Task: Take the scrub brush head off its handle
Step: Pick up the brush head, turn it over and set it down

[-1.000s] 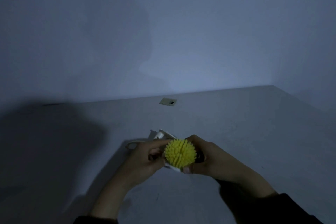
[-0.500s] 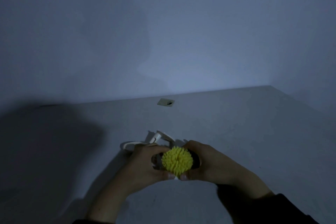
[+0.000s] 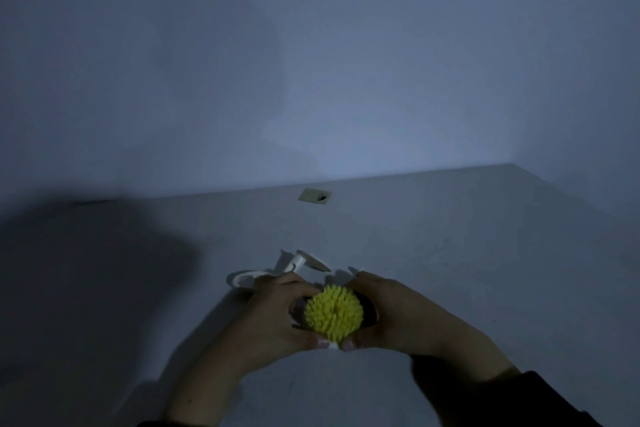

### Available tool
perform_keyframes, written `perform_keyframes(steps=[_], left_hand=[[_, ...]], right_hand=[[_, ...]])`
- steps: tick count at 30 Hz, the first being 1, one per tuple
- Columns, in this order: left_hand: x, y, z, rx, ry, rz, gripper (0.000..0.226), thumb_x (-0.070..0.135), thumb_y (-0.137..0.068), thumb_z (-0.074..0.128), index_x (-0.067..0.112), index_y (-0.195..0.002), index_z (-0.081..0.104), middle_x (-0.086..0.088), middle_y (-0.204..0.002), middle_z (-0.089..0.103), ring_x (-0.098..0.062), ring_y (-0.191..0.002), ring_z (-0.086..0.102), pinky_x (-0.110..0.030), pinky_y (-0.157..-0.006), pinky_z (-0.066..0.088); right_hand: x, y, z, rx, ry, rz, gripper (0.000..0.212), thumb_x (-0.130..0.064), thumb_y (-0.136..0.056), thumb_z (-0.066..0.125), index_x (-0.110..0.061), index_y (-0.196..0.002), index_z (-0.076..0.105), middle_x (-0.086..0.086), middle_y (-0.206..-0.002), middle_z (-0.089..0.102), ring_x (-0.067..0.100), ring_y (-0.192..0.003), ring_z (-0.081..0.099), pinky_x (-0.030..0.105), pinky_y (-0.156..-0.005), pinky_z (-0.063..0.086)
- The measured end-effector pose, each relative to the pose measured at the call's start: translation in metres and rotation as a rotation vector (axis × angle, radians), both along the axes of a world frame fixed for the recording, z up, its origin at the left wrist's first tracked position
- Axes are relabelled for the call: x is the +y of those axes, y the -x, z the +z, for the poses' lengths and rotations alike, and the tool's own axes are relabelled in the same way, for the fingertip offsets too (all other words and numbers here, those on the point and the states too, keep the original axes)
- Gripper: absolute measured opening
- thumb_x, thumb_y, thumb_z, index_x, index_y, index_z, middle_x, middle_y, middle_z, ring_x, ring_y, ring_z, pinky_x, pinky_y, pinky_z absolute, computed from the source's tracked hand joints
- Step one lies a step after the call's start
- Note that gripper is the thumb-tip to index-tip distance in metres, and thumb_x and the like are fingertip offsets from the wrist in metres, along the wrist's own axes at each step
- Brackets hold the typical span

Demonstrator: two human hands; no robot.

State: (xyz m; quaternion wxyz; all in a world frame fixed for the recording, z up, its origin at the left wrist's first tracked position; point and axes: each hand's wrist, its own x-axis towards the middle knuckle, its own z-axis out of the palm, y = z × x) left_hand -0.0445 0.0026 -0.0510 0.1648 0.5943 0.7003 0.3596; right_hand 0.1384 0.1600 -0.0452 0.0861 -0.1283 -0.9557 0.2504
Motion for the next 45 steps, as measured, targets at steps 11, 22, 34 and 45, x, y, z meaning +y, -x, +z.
perform_keyframes(steps=[11,22,34,45], left_hand=[[-0.001,0.002,-0.001,0.033,0.026,0.003,0.060,0.042,-0.059,0.091,0.033,-0.114,0.070,0.019,-0.107,0.063,0.006,-0.094,0.060,-0.005,-0.072,0.043],[-0.011,0.017,0.005,-0.271,-0.170,0.052,0.064,0.003,-0.072,0.062,0.054,-0.112,0.068,0.011,-0.106,0.073,-0.007,-0.077,0.065,-0.021,-0.068,0.054],[-0.013,0.031,-0.005,0.418,-0.143,0.446,0.047,0.019,-0.066,0.088,0.018,-0.112,0.076,-0.001,-0.109,0.076,-0.027,-0.100,0.068,-0.041,-0.088,0.056],[-0.017,0.033,-0.005,0.420,-0.067,0.445,0.033,0.016,-0.077,0.080,0.021,-0.109,0.075,0.001,-0.103,0.073,-0.026,-0.098,0.063,-0.038,-0.084,0.054]], right_hand=[[0.004,0.001,-0.005,0.004,-0.001,0.021,0.066,-0.053,-0.073,0.086,-0.029,-0.128,0.060,-0.012,-0.118,0.060,-0.011,-0.099,0.040,-0.005,-0.079,0.030],[0.006,-0.007,0.006,0.296,0.301,-0.131,0.039,-0.061,-0.081,0.062,-0.035,-0.109,0.070,-0.008,-0.097,0.068,0.013,-0.088,0.066,0.032,-0.078,0.051],[0.019,0.002,-0.015,0.231,-0.136,-0.356,0.025,-0.031,-0.093,0.068,-0.021,-0.116,0.068,-0.001,-0.108,0.060,0.018,-0.103,0.055,0.032,-0.085,0.048],[0.033,0.020,-0.018,0.174,-0.153,-0.342,0.023,-0.027,-0.097,0.064,-0.018,-0.118,0.067,0.004,-0.111,0.064,0.025,-0.104,0.059,0.039,-0.082,0.050]])
